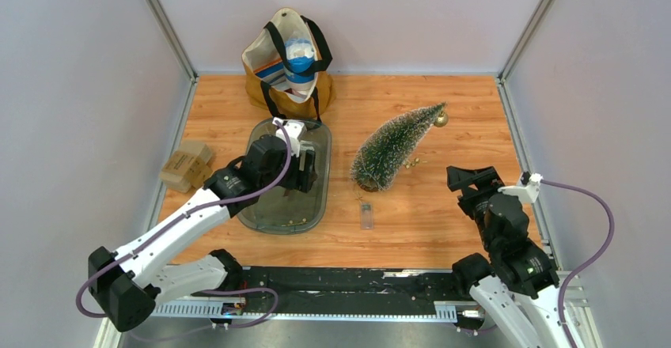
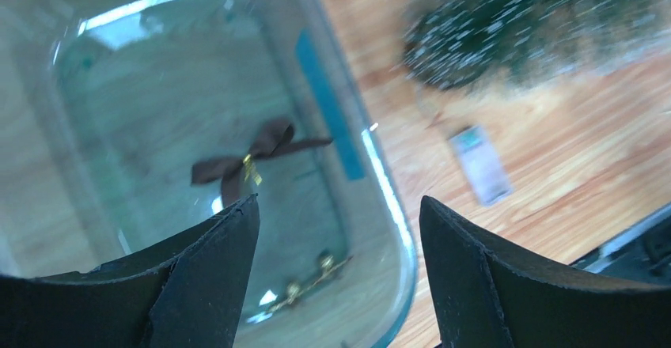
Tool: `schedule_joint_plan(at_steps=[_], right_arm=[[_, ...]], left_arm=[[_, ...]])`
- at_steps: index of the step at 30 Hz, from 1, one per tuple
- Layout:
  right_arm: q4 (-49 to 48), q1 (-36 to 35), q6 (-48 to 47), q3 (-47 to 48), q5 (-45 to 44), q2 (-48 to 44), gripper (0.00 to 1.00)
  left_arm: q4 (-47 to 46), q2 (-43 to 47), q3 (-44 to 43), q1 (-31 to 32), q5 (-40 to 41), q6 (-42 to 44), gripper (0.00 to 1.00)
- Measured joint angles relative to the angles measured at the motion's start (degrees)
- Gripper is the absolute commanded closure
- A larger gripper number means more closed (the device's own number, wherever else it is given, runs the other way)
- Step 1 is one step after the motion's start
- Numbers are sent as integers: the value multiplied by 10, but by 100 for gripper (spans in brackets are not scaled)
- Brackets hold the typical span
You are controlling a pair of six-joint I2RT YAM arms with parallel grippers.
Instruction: Decorate the small christmas tree
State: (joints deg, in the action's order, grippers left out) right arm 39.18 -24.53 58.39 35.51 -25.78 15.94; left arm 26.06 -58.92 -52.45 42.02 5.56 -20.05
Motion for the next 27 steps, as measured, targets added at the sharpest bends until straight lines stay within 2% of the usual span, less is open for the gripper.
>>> schedule_joint_plan(at_steps=[7, 13, 27], right_arm=[[31, 0, 0, -10, 8, -19, 19], [34, 0, 0, -10, 11, -6, 19], [35, 0, -13, -10, 18, -9, 19]], left_arm=[[88, -7, 40, -52, -25, -1, 27], [130, -75, 40, -66, -77, 19, 31], [194, -202, -25, -76, -155, 119, 36]])
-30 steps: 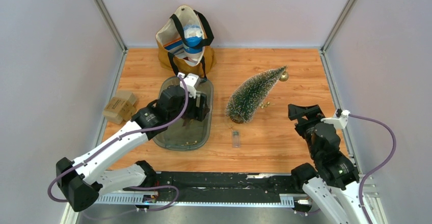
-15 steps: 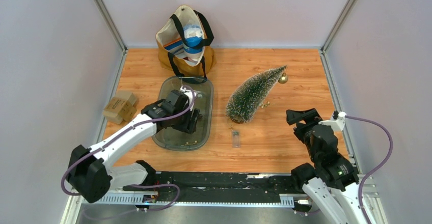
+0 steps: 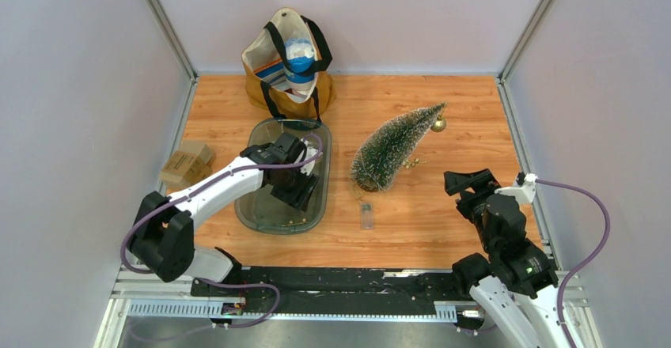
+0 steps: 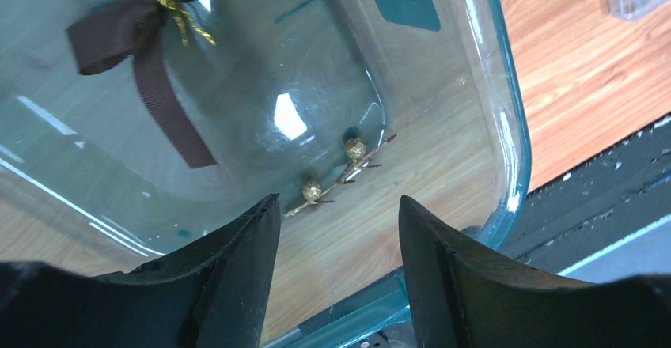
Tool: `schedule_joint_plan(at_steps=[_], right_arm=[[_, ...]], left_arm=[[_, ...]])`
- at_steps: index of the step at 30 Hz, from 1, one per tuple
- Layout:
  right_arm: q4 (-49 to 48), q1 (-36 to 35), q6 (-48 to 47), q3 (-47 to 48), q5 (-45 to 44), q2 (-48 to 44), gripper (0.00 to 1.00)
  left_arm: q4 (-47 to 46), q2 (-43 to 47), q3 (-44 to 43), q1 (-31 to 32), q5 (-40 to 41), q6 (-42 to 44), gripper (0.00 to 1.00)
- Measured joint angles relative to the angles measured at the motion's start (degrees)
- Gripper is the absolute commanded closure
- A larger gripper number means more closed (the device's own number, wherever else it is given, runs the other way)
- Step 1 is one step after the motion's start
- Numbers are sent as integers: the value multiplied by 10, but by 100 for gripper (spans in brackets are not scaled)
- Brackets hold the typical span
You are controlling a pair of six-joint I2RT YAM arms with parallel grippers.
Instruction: Decorate the small christmas tree
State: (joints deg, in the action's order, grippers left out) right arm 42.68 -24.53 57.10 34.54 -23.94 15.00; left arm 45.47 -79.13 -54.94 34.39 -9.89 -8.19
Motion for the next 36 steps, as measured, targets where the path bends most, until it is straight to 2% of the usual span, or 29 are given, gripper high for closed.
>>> schedule_joint_plan(at_steps=[10, 19, 36], right_arm=[[0, 0, -10, 0, 0, 0, 19], [0, 0, -10, 0, 3, 2, 19], [-1, 0, -10, -2, 20, 9, 18]], left_arm=[[28, -76, -23, 0, -57, 47, 41], [54, -146, -54, 0, -54, 83, 42], [69, -213, -76, -1, -76, 116, 43]])
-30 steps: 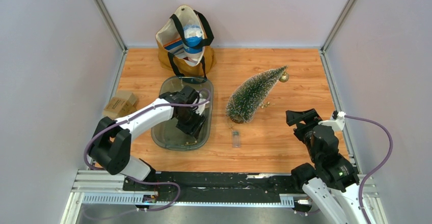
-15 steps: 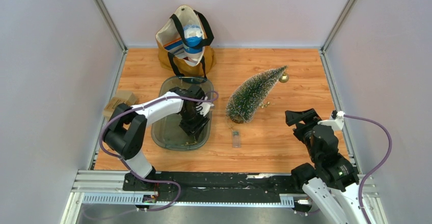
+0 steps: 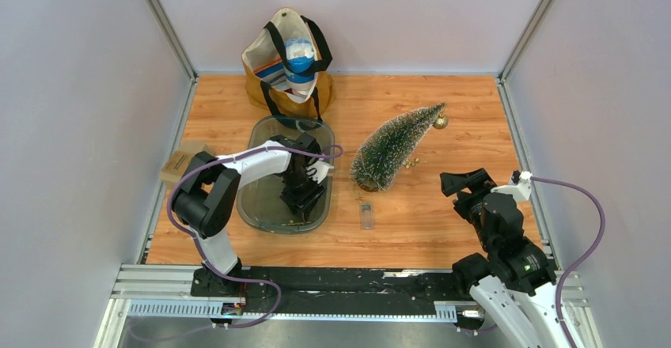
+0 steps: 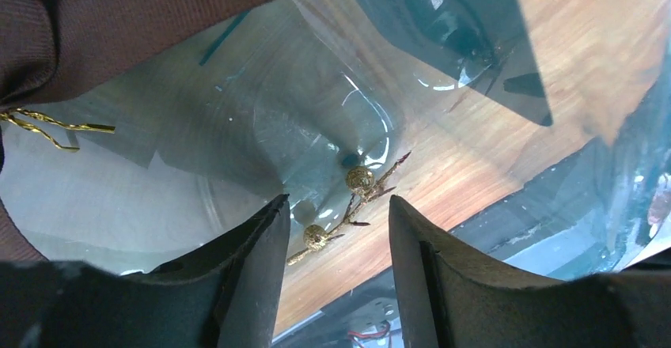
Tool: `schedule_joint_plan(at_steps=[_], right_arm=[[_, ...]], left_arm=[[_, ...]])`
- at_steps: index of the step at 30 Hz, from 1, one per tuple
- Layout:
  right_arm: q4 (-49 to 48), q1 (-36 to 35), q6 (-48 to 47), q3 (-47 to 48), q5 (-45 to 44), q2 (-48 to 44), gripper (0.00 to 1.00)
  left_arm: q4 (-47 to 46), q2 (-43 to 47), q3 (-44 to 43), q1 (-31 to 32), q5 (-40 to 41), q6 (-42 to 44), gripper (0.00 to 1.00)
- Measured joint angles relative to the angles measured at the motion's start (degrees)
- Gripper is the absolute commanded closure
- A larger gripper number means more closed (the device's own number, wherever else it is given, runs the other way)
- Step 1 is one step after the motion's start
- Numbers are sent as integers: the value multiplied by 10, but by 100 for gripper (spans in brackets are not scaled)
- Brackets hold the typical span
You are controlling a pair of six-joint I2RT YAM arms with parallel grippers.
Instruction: Decorate the small christmas tree
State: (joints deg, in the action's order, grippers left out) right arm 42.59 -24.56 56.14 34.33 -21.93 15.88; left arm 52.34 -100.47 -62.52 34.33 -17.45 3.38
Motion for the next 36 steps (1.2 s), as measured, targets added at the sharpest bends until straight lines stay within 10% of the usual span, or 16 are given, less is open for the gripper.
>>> schedule_joint_plan(at_steps=[11, 36], right_arm=[[0, 0, 0, -5, 0, 0, 17], [0, 0, 0, -8, 8, 0, 17]], left_arm=[[-1, -4, -4, 0, 17, -4, 59], [-97, 87, 104, 0, 29, -161, 40]])
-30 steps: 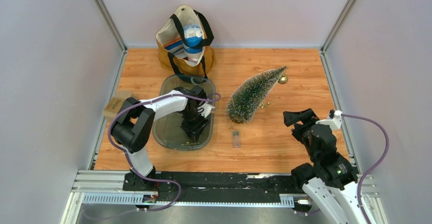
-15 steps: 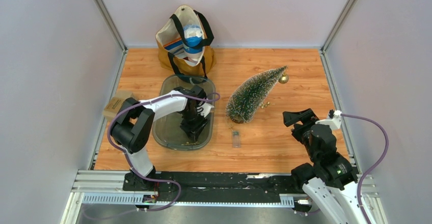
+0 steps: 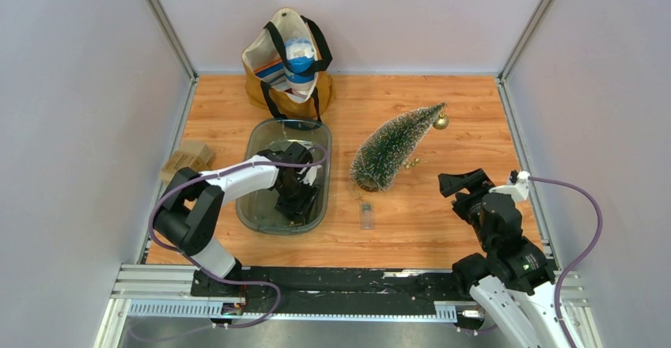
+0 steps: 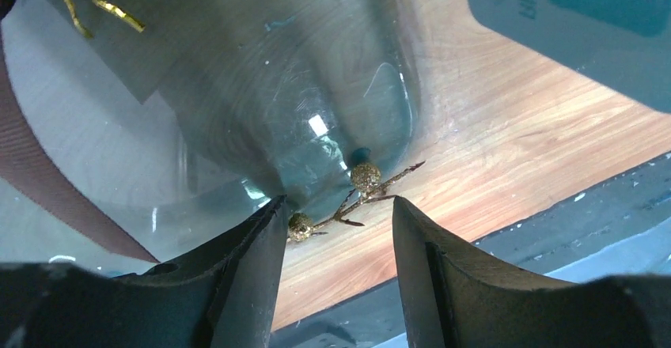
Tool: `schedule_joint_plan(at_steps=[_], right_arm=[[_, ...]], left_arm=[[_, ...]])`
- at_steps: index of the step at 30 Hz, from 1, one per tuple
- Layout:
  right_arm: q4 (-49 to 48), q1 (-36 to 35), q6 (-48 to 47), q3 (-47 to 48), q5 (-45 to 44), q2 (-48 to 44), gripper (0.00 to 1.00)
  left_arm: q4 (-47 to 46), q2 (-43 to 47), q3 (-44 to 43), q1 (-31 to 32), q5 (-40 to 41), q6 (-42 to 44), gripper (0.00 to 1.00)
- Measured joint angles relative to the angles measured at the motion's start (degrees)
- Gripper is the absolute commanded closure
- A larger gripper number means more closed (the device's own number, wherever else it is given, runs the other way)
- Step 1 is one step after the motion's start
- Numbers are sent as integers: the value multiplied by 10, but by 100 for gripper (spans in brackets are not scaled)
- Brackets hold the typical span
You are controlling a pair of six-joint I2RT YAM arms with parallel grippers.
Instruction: Decorate the small christmas tree
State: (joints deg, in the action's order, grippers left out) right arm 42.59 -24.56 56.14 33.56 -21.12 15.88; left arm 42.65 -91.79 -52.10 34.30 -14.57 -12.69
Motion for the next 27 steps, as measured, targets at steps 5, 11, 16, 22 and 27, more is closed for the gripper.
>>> schedule_joint_plan(at_steps=[5, 11, 16, 22, 27], right_arm=[[-1, 0, 0, -4, 2, 0, 17], [-1, 0, 0, -9, 2, 0, 17], [-3, 0, 0, -9, 3, 2, 17], [-6, 0, 0, -10, 5, 9, 17], [-12, 0, 0, -10, 7, 13, 17]], left_arm=[[-13, 11, 12, 0, 23, -25, 41], [-41, 28, 30, 0, 58, -50, 45], [-63, 47, 48, 1, 94, -66, 47], [-70, 53, 50, 1, 170, -91, 48], [-74, 60, 51, 1, 201, -102, 49]])
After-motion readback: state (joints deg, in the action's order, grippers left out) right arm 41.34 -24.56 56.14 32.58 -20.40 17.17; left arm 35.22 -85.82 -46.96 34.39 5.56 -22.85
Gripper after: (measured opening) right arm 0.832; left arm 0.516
